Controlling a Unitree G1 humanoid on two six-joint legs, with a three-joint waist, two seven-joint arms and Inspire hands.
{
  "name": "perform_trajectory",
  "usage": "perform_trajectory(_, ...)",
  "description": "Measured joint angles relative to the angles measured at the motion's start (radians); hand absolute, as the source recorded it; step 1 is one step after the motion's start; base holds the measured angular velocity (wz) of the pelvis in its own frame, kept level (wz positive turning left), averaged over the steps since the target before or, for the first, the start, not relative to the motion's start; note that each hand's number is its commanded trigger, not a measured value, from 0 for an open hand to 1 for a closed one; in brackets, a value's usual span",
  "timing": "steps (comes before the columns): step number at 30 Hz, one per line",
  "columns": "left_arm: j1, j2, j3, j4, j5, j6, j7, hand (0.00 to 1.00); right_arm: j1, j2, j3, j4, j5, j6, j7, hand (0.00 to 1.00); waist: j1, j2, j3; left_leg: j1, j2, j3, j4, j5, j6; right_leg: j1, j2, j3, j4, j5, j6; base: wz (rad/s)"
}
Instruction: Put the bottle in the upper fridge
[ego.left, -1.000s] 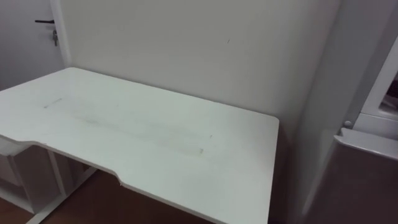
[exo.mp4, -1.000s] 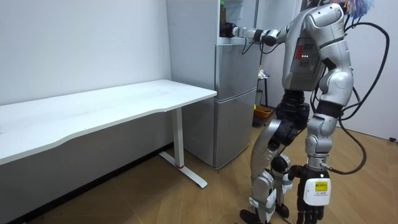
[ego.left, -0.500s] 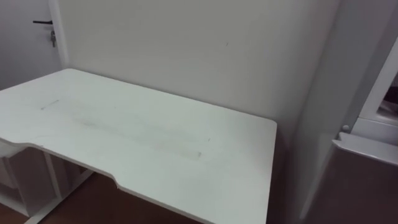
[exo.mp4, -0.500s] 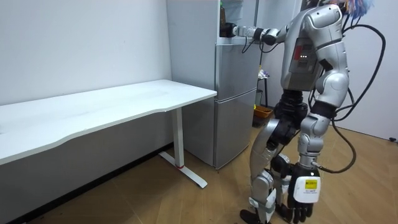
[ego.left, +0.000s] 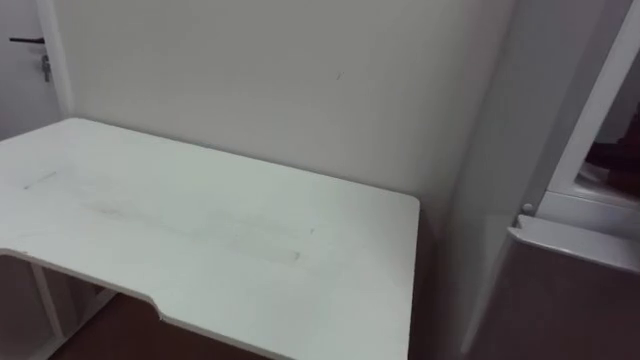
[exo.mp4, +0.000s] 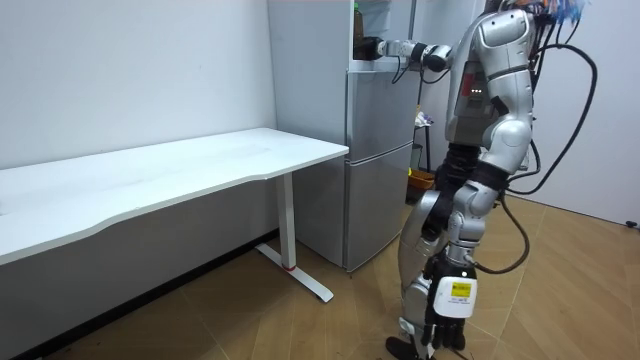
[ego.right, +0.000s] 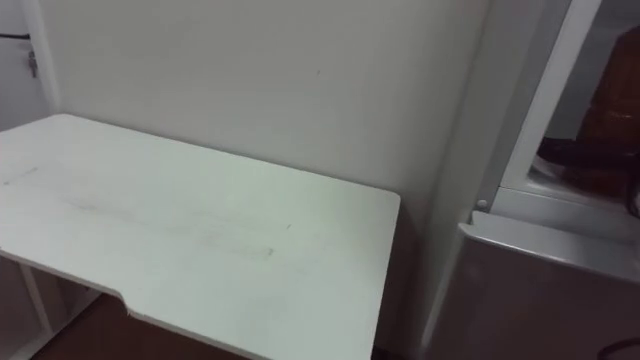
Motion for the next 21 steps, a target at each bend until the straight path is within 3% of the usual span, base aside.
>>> perform_trajectory(3,-0.004,0.000,0.000,0.002,0.022,-0.001,-0.026,0.00,0.000,0.000,-0.011,-0.020,0.002,0.020,-0.006,0.00,-0.009,0.003,-0.0021,0.007,0.001,0.007,-0.005,-0.002,0.003,0.001,-0.001,0.012,0.000,0.000,0.002,-0.14)
perform_trajectory(8,-0.006,0.000,0.000,0.000,0.053,-0.004,-0.067,0.00,0.000,-0.001,-0.043,-0.088,0.007,0.020,-0.026,0.00,-0.030,0.012,-0.0076,0.019,0.004,0.023,-0.010,-0.005,0.006,0.005,-0.001,0.026,0.000,0.001,0.004,-0.12)
perform_trajectory(13,-0.011,0.000,0.000,0.000,0.054,-0.005,-0.078,0.00,0.001,-0.005,-0.047,-0.130,0.001,0.022,-0.036,0.00,-0.054,0.014,-0.0081,0.040,0.004,0.026,-0.016,-0.006,0.005,0.014,-0.001,0.042,0.000,0.001,0.004,-0.07)
perform_trajectory(21,-0.016,-0.011,-0.003,0.018,0.054,-0.016,-0.086,0.00,0.181,-0.005,-0.121,-0.516,-0.005,0.021,-0.043,0.00,-0.072,0.029,-0.0030,0.051,0.016,0.065,-0.020,-0.012,0.004,0.013,0.004,0.076,0.005,0.001,0.004,-0.13)
